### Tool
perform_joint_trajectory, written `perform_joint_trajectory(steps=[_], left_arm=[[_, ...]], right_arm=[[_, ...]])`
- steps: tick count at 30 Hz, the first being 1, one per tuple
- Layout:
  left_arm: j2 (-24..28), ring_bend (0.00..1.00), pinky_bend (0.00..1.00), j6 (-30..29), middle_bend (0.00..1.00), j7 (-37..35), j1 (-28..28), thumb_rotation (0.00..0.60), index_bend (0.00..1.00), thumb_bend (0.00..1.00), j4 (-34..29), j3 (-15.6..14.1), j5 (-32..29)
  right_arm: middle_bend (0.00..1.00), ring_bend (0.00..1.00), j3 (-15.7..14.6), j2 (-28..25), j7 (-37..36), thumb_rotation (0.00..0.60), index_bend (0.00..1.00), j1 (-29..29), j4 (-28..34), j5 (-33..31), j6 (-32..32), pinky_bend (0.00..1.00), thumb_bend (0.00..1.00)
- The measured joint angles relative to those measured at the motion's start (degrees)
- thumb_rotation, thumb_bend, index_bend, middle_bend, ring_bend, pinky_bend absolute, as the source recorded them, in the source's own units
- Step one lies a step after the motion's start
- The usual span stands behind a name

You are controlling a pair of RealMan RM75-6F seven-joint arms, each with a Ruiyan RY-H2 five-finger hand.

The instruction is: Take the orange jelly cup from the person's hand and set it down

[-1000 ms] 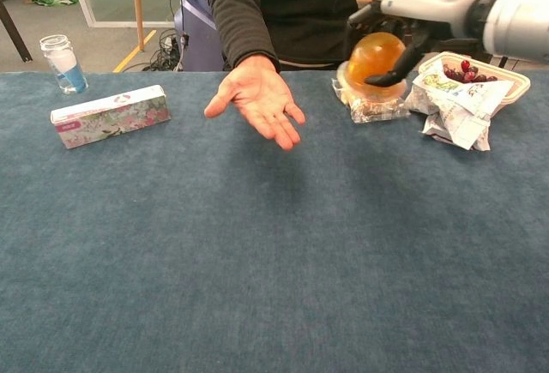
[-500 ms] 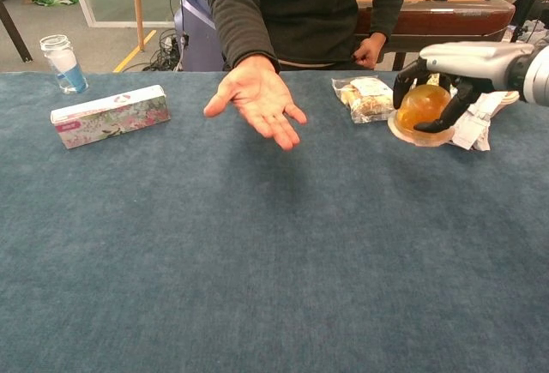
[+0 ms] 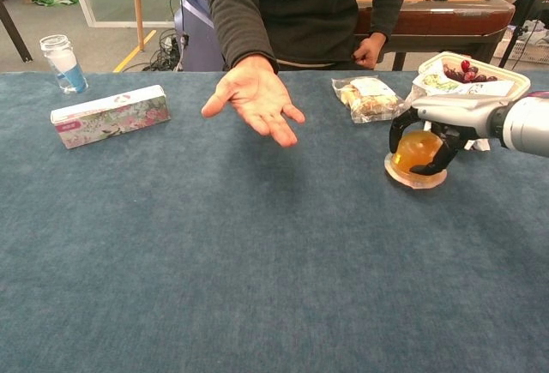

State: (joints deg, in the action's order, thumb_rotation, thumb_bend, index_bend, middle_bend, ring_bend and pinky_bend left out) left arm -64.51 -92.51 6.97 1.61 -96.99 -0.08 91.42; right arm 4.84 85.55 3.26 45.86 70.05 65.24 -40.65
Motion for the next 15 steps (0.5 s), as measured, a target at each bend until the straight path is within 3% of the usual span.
perform_joint_trajectory(steps=[5,11,15], left_arm=[[0.0,0.00,0.00,-0.2,0.00,0.0,0.0,0.600,0.05,0.30,0.0,0.1,0.0],[0.2,0.00,0.00,-0.6,0.00,-0.3,0.3,0.600,0.05,0.30,0.1,0.2,-0.3],[0.3,0.00,0.00,-0.3,0.00,-0.5,0.2,0.600,0.05,0.30,0.2,0.4,-0.6]], right_arm=[[0.03,0.00,0.0,-1.8,0.0,0.600,0.01,-0.2,1.5,-0.5,1.2,0.08,0.51],[0.01,0.00,0.1,-6.4,-0.6,0.600,0.00,-2.4,7.3,1.0,-2.3,0.08,0.51],[0.08,0.00,-0.5,-12.0,-0.3,0.600,0.02,-5.6,13.7,2.8,-7.4,0.08,0.51]])
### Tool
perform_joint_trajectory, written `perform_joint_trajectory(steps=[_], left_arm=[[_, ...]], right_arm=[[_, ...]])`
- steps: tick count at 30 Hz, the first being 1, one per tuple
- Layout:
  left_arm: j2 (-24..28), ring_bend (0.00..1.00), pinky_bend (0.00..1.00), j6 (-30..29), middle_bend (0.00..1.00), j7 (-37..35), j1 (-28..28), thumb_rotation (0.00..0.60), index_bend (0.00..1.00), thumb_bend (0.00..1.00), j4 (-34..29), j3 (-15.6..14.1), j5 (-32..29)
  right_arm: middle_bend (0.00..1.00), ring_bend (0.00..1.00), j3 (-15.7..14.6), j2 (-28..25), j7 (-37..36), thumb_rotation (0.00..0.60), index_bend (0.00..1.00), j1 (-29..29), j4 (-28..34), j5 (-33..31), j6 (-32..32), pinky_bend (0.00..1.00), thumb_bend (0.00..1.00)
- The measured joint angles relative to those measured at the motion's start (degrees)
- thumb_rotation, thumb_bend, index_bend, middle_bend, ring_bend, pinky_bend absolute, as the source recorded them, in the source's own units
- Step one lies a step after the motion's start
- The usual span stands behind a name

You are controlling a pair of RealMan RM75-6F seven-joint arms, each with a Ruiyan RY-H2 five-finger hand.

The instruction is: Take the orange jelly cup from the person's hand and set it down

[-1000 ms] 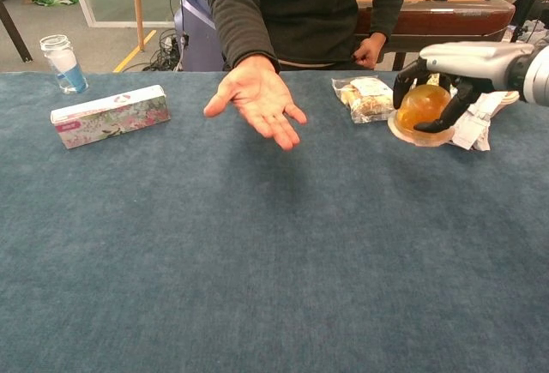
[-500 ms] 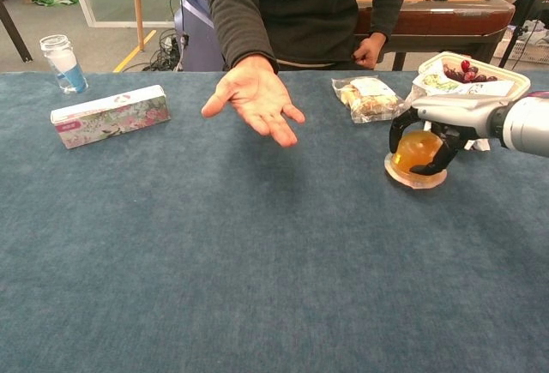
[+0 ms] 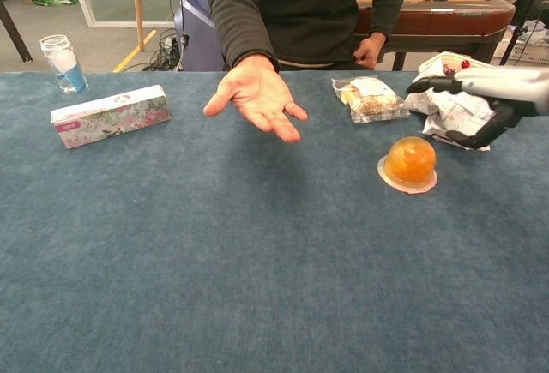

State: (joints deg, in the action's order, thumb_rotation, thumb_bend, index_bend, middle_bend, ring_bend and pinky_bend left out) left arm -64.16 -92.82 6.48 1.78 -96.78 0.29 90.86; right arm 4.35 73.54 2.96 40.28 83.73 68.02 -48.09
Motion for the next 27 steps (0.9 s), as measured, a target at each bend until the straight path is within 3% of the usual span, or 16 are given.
perform_joint_trajectory(steps=[9,17,27], left_arm=[[-0.5,0.00,0.00,1.3,0.00,0.1,-0.7,0.600,0.05,0.30,0.4,0.3,-0.6],[-0.7,0.00,0.00,2.8,0.00,1.1,-2.1,0.600,0.05,0.30,-0.3,0.9,-0.8],[-1.1,0.00,0.00,4.1,0.00,2.6,-3.4,0.600,0.05,0.30,-1.5,1.4,-0.9]], right_arm=[[0.22,0.00,-3.4,-8.7,3.2,0.600,0.18,-10.8,9.7,5.7,-16.9,0.08,0.50],[0.24,0.02,-7.3,-13.6,4.5,0.600,0.23,-22.8,14.1,12.1,-32.2,0.08,0.50],[0.24,0.02,-9.7,-14.8,3.0,0.600,0.23,-31.7,14.7,17.0,-40.5,0.08,0.50]])
